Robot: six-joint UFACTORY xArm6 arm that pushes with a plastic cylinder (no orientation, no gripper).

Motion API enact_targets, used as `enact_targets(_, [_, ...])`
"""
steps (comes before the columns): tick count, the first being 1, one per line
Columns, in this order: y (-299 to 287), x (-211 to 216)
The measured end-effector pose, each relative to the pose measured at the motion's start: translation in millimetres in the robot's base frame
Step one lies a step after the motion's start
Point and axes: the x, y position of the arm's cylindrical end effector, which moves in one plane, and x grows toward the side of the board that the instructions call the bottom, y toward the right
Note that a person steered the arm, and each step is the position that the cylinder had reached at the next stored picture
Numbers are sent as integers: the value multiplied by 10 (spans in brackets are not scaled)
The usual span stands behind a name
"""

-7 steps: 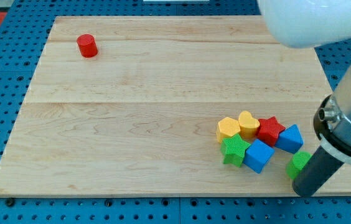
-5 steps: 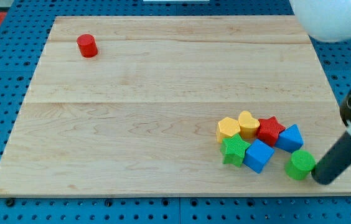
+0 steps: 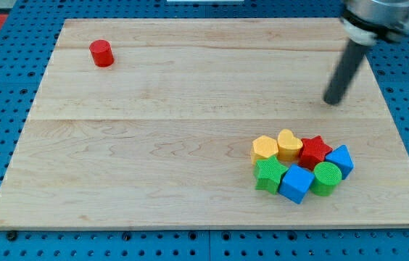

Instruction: Push the red circle to the center left

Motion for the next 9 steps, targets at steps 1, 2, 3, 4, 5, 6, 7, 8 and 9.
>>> enact_targets(1, [-1015,-446])
enact_targets(2, [-2120,-981])
enact_targets(3, [-3093,-1483])
enact_targets(4, [-3664,-1115])
enact_targets(5, [-3330,-84])
enact_targets(6, [-3392,-26])
enact_targets(7, [-3437,-716])
enact_targets(8, [-4111,-735])
enact_targets(9, [-4560,-666])
